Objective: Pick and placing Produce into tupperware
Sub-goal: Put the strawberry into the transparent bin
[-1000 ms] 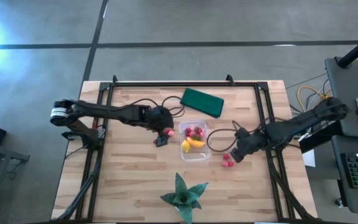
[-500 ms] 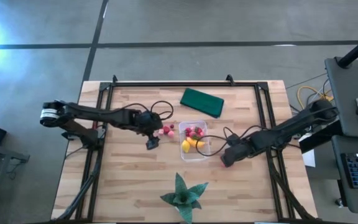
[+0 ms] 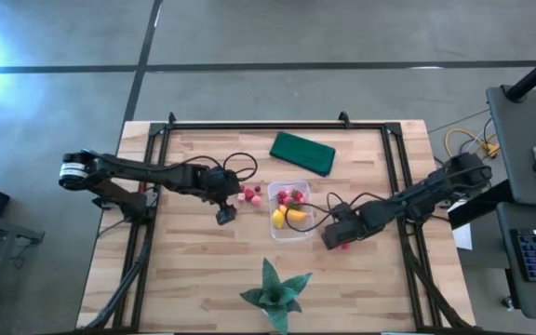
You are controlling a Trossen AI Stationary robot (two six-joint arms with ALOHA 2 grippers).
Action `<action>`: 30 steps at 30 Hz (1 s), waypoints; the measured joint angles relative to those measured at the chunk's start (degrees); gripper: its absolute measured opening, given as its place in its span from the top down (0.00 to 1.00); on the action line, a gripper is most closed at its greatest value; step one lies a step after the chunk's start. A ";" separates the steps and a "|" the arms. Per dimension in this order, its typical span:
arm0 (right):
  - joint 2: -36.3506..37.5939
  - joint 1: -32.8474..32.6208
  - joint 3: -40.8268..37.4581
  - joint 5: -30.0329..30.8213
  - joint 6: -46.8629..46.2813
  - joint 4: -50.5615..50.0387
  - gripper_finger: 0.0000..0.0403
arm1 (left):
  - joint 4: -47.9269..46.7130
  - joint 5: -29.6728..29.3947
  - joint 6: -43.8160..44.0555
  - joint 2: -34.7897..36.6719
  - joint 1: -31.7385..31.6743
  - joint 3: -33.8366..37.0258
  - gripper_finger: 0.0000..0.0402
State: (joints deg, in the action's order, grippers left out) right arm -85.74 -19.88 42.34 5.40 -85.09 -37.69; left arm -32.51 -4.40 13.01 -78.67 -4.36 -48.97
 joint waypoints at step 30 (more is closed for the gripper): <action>-0.67 0.79 0.56 0.87 0.98 -0.41 0.61 | -0.07 0.02 -0.02 -0.02 -0.02 0.09 0.25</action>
State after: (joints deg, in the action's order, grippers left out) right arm -86.41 -19.09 42.89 6.27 -84.11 -38.10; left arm -32.58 -4.38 12.99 -78.70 -4.38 -48.88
